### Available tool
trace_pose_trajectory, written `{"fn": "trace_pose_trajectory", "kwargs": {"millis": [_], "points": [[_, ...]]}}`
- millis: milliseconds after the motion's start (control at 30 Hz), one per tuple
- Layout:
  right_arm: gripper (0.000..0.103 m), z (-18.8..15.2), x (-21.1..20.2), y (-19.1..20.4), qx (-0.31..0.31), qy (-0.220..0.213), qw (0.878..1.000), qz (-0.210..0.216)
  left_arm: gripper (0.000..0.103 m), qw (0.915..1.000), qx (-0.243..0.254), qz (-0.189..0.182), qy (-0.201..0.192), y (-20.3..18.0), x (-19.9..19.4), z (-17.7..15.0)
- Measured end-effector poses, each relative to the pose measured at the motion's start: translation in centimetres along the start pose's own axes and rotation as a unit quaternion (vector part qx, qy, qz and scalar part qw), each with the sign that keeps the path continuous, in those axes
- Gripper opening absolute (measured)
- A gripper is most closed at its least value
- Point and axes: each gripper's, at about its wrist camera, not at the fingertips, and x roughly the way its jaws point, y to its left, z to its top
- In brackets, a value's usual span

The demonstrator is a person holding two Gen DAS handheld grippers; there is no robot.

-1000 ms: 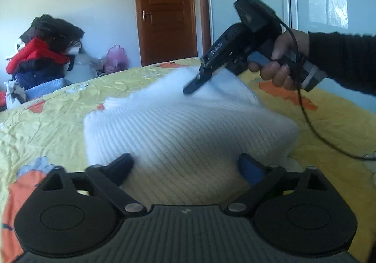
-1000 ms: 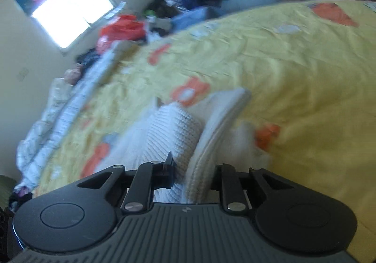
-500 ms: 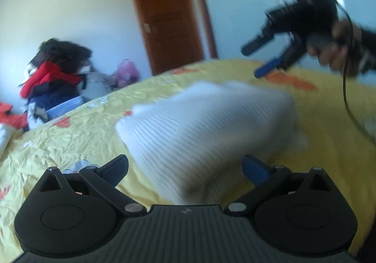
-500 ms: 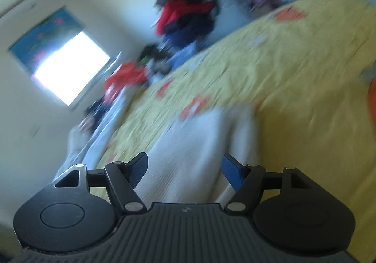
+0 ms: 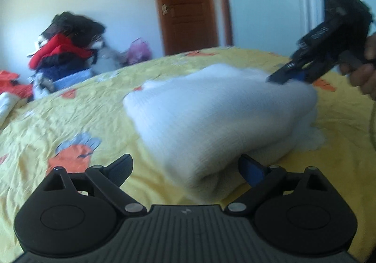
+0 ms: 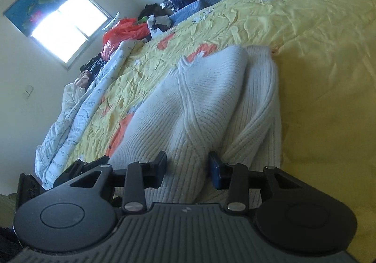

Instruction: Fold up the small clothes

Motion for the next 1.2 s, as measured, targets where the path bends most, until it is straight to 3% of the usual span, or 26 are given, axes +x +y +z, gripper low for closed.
{"fn": "trace_pose_trajectory", "kwargs": {"millis": [100,167,233,300,467,500,567,633,733,833,900,967,1067,1200], "points": [[0.041,-0.3,0.7,-0.3,0.011,0.008,1.0,0.007,0.094,0.9994,-0.034,-0.001,0.003,0.9,0.3,0.0],[0.041,-0.4,1.0,-0.4,0.011,0.012,1.0,0.008,0.064,0.999,-0.043,-0.007,-0.012,1.1,-0.2,0.4],[0.038,-0.4,1.1,0.0,-0.001,0.014,1.0,0.002,0.043,0.9986,-0.04,-0.029,-0.022,0.6,-0.5,0.8],[0.028,-0.2,1.3,0.8,-0.027,0.017,0.999,-0.008,0.038,0.9994,-0.018,-0.012,-0.026,0.0,-0.5,1.0],[0.021,1.1,-0.8,3.3,-0.119,0.037,0.991,-0.042,0.026,0.9995,0.007,-0.023,-0.021,0.9,-1.8,0.8],[0.014,1.1,-1.1,3.4,-0.138,0.046,0.988,-0.059,0.026,0.9994,0.018,-0.022,-0.018,0.7,-1.5,0.6],[0.014,0.4,-0.2,2.5,-0.154,0.074,0.981,-0.088,0.026,0.9993,0.031,-0.01,-0.02,0.2,-0.7,-0.3],[0.014,-0.1,0.2,0.6,-0.1,0.072,0.991,-0.047,0.026,0.9986,0.046,0.004,-0.028,-0.1,-0.1,-1.1],[0.025,-0.7,-0.6,-0.3,-0.053,0.037,0.997,-0.034,0.027,0.997,0.073,0.006,-0.026,-0.4,-1.2,-0.8],[0.052,-0.5,-2.0,-0.3,-0.026,0.016,0.999,-0.011,0.028,0.9933,0.105,-0.003,-0.048,-0.1,-3.2,-0.8],[0.078,0.5,-3.2,-0.2,-0.006,-0.021,1.0,0.001,0.04,0.9919,0.116,-0.001,-0.052,0.0,-3.9,-0.7],[0.081,1.9,-3.9,-0.5,0.013,-0.067,0.997,0.023,0.061,0.9916,0.114,0.005,-0.06,-0.1,-4.0,-0.5],[0.081,4.8,-2.4,-1.5,0.043,-0.091,0.995,0.013,0.063,0.9928,0.087,-0.025,-0.078,-0.2,-4.4,0.3],[0.081,7.5,2.2,-2.9,0.063,-0.065,0.996,-0.027,0.073,0.9921,0.058,-0.047,-0.1,-0.7,-3.8,1.5]]}}
